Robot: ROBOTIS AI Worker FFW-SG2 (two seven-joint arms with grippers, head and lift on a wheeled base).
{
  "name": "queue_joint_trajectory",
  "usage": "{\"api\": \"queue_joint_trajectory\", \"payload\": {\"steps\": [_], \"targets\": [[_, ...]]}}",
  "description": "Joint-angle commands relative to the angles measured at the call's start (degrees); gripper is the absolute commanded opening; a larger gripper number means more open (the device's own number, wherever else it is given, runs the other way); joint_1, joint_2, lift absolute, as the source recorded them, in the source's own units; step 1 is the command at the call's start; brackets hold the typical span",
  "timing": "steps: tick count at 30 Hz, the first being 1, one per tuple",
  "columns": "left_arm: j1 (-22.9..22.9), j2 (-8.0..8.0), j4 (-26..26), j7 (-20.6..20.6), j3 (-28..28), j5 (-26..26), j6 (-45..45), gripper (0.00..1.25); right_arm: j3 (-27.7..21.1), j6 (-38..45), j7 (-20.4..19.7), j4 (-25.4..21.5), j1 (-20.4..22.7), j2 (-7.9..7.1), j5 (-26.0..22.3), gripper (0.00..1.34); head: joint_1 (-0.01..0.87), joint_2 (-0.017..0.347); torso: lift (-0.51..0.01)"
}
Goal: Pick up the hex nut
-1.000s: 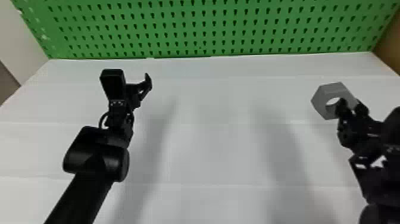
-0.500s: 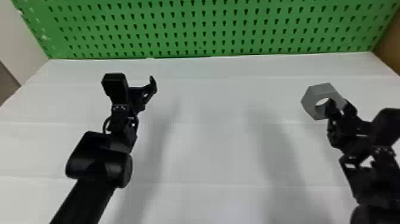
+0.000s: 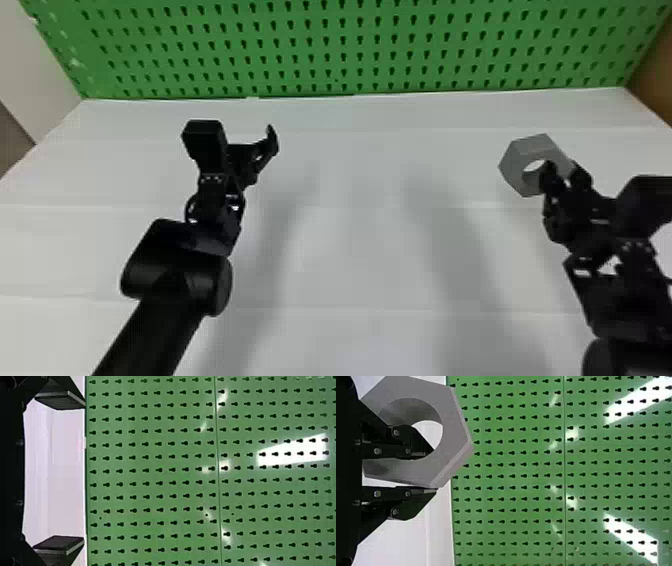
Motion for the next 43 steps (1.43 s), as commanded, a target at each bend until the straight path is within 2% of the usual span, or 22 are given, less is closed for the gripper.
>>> {"api": "queue_joint_trajectory", "payload": {"steps": [1,43], "targets": [[0.35,-0.18,-0.03,-0.07,-0.04,0.01,0.0,1.16,0.49,0.0,0.0,0.0,-0.3,0.05,0.13,0.23,0.785,0.14,-0.092],[0.09,-0.44,-0.03,-0.51,0.05,-0.7,0.0,1.16,1.98,0.79,-0.08,0.09,-1.45,0.05,1.01,0.23,0.785,0.141,-0.092]]}}
